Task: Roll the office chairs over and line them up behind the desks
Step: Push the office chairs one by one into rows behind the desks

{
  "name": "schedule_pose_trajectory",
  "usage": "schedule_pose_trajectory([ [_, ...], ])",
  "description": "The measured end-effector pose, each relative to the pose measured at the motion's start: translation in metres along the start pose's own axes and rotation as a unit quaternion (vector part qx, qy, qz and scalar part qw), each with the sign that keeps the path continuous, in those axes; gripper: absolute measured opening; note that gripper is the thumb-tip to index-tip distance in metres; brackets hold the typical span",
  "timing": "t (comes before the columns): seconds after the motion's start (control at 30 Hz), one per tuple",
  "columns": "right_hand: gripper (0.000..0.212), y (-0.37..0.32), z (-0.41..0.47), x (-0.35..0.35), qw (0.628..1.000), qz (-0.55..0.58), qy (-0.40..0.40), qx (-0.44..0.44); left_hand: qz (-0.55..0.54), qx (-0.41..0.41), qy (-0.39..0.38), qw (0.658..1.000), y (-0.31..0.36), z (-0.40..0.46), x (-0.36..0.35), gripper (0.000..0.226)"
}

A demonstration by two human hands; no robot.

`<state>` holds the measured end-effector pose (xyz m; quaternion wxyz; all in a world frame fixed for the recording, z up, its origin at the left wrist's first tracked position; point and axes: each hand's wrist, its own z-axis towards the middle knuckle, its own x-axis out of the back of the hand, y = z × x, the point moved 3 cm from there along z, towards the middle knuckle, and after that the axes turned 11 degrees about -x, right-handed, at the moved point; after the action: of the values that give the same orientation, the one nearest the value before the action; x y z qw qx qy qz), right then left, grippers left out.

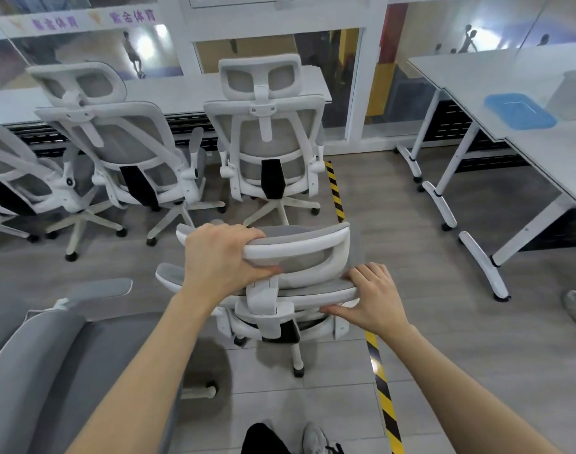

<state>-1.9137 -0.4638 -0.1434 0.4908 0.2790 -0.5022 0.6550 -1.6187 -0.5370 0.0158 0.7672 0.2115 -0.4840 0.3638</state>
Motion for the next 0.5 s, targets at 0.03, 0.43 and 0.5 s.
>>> schedule_pose_trajectory([
  [0.03,0.082,0.0016,-0.0006,0.0013,1.000,-0.002,-0.004,0.000,0.002,0.000,0.000,1.000,0.0023,-0.0002,0.0001,0.051],
  [0.43,0.086,0.0075,0.0040,-0.0016,1.000,-0.004,-0.011,-0.014,0.003,0.031,-0.011,0.999,0.0048,0.0000,-0.0032,0.062],
  [0.5,0.086,0.0066,0.0016,-0.0010,1.000,-0.008,-0.013,-0.016,0.004,0.032,-0.019,0.999,0.0056,-0.0013,-0.0027,0.062],
])
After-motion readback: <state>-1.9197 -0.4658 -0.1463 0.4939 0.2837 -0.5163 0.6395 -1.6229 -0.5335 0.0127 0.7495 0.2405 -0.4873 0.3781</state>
